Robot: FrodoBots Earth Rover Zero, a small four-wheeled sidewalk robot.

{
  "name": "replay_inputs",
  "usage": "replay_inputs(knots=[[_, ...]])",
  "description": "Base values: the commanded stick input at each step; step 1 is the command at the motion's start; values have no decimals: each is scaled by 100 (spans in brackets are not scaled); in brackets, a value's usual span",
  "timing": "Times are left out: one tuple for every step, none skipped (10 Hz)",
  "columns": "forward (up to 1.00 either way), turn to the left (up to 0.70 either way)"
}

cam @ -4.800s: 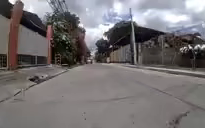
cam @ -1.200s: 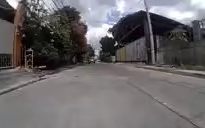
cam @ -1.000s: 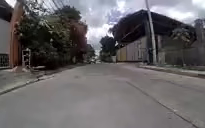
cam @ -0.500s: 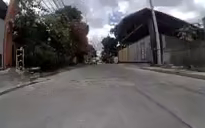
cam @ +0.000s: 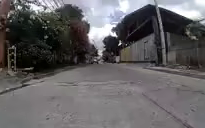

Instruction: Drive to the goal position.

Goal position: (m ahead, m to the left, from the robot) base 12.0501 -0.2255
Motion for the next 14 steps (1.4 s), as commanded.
replay_inputs(knots=[[100,4],[100,4],[100,4],[100,4],[100,4],[100,4],[100,4],[100,4],[100,4],[100,4],[100,4],[100,4],[100,4],[100,4]])
